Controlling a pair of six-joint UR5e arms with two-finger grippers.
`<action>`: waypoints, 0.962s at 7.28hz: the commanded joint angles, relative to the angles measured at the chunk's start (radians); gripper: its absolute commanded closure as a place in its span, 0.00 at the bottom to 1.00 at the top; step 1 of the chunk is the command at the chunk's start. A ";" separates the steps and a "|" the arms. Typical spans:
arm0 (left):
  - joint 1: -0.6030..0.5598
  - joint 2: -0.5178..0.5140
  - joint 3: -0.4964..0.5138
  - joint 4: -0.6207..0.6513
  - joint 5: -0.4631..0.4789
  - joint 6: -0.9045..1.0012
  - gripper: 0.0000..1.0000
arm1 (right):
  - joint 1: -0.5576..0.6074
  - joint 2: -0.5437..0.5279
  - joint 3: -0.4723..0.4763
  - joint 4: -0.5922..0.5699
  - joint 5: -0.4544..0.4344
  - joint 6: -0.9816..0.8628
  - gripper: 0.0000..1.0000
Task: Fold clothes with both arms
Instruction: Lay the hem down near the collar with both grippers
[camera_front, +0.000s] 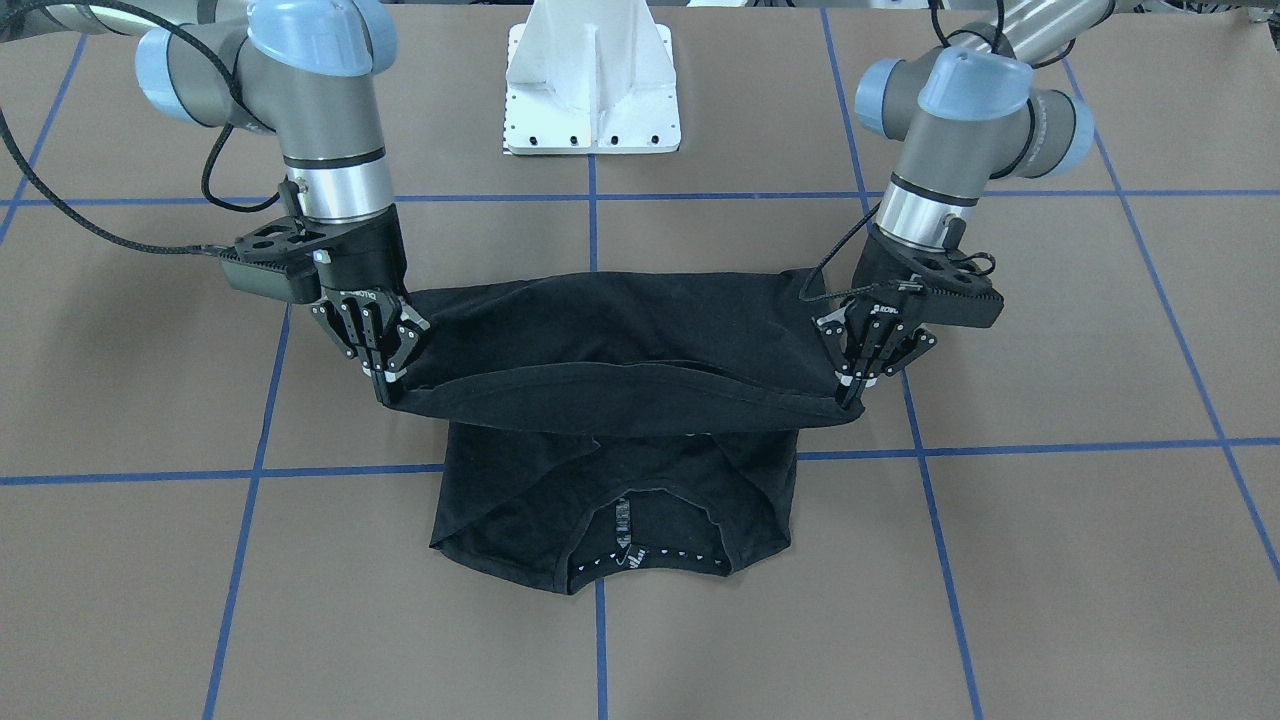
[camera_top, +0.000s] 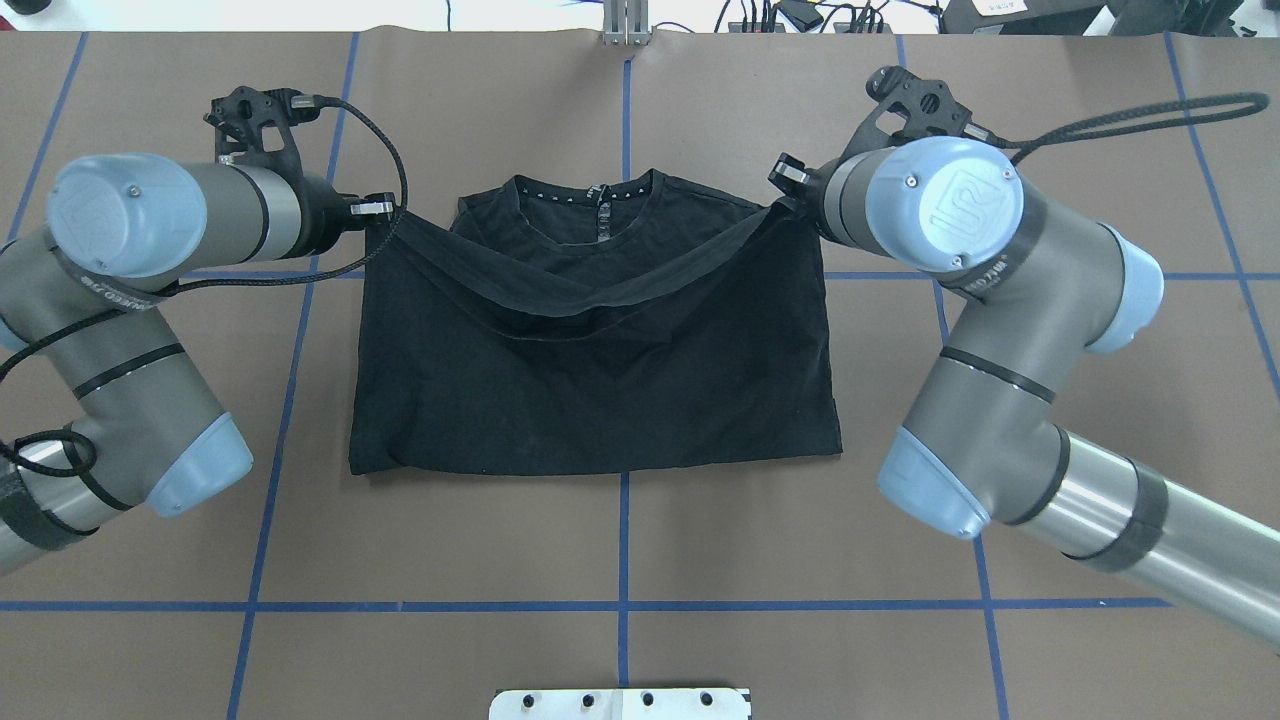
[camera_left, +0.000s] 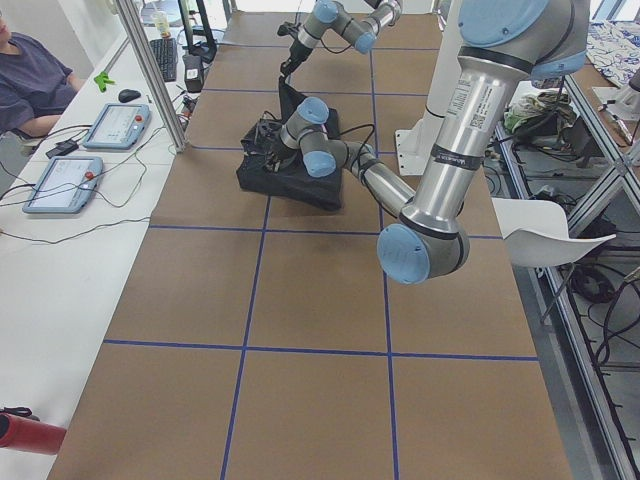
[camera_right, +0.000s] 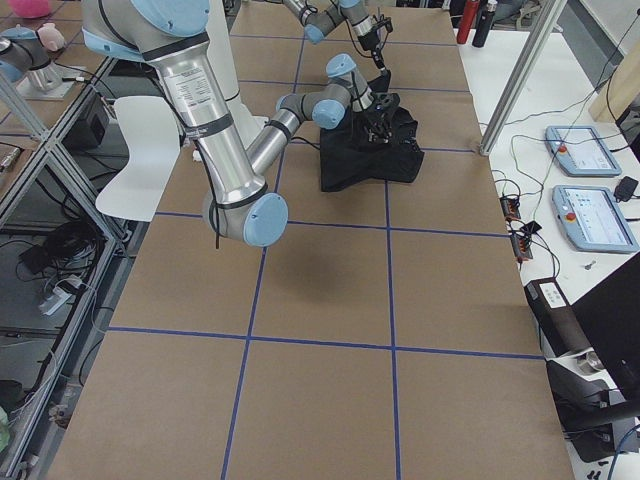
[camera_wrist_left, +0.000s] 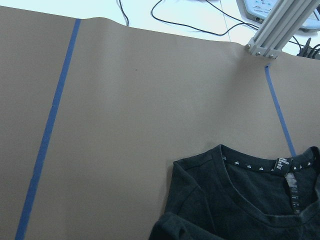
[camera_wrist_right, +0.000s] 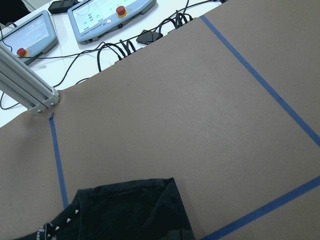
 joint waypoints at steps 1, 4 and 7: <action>-0.021 -0.014 0.042 -0.003 0.000 0.033 1.00 | 0.054 0.056 -0.091 0.002 0.027 -0.022 1.00; -0.021 -0.089 0.180 -0.039 0.004 0.034 1.00 | 0.065 0.113 -0.228 0.008 0.027 -0.036 1.00; -0.021 -0.107 0.339 -0.160 0.006 0.112 1.00 | 0.062 0.138 -0.353 0.093 0.027 -0.037 1.00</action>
